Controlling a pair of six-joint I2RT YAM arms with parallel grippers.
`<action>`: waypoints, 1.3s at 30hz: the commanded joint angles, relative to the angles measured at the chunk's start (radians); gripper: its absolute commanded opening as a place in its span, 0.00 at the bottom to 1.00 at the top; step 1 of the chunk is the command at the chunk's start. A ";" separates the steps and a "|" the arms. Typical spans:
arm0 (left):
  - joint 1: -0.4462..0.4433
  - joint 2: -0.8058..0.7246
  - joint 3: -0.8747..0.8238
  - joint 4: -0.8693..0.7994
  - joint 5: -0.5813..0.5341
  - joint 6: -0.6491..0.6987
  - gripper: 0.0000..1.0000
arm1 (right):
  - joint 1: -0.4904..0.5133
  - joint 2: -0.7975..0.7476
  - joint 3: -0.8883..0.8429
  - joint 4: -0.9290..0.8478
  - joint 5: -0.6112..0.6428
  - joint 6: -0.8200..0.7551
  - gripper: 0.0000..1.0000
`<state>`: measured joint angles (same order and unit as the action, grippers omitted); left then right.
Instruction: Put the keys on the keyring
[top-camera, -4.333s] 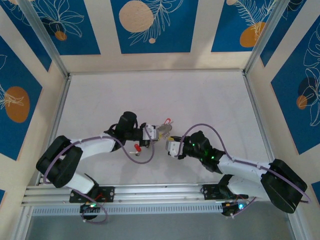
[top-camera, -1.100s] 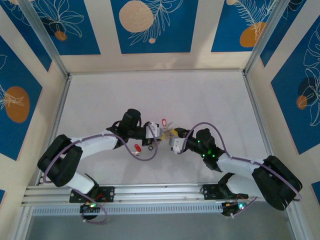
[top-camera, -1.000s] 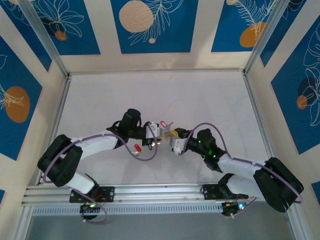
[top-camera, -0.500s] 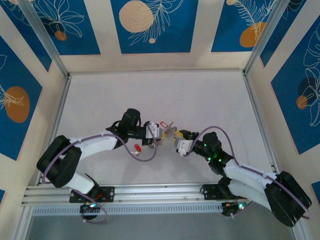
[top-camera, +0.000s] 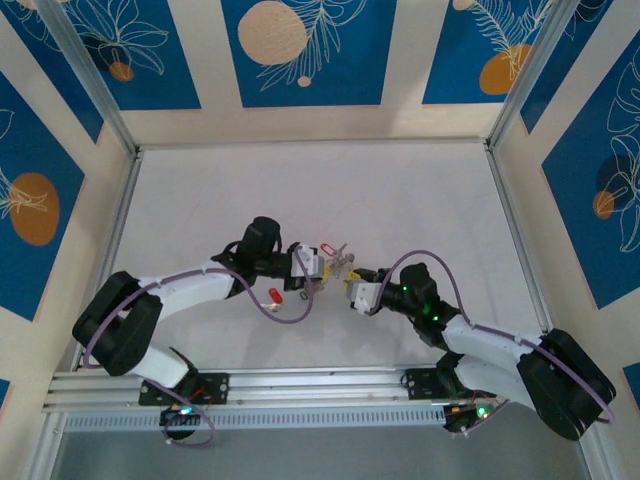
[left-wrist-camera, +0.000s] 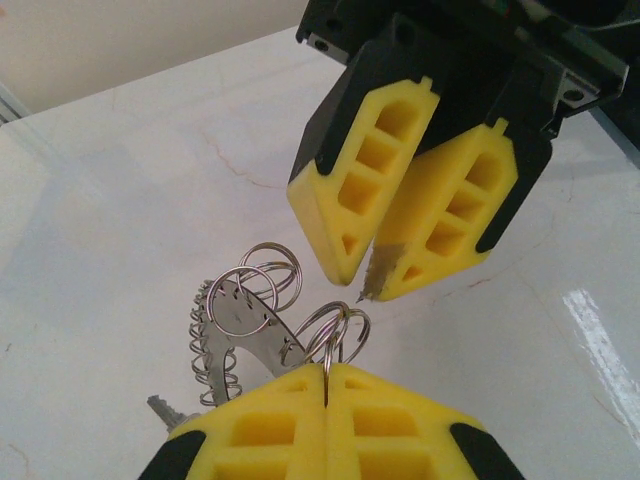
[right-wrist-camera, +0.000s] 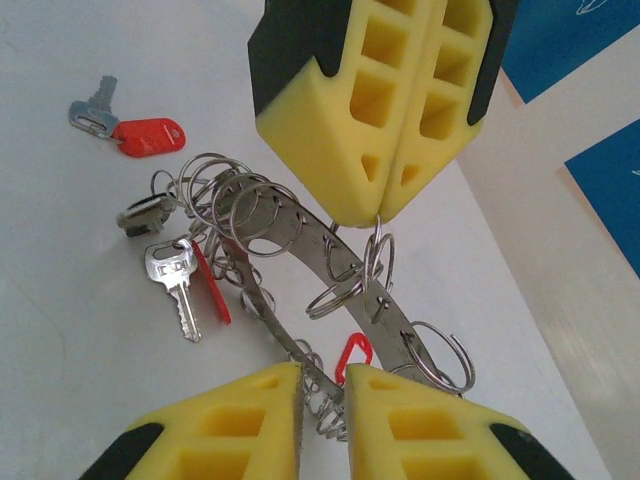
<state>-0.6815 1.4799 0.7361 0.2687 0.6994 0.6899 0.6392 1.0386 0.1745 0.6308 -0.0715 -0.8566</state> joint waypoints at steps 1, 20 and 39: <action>-0.010 -0.008 0.022 0.024 0.060 0.005 0.00 | -0.006 0.015 0.029 0.068 -0.011 0.010 0.19; -0.023 0.019 0.048 0.032 0.029 -0.018 0.00 | -0.003 0.094 0.045 0.177 -0.018 0.048 0.22; -0.018 0.009 0.046 0.001 -0.037 0.021 0.00 | -0.023 0.110 0.030 0.223 -0.012 0.074 0.00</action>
<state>-0.6945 1.4940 0.7517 0.2756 0.6754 0.6834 0.6296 1.1744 0.2047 0.8108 -0.0685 -0.8028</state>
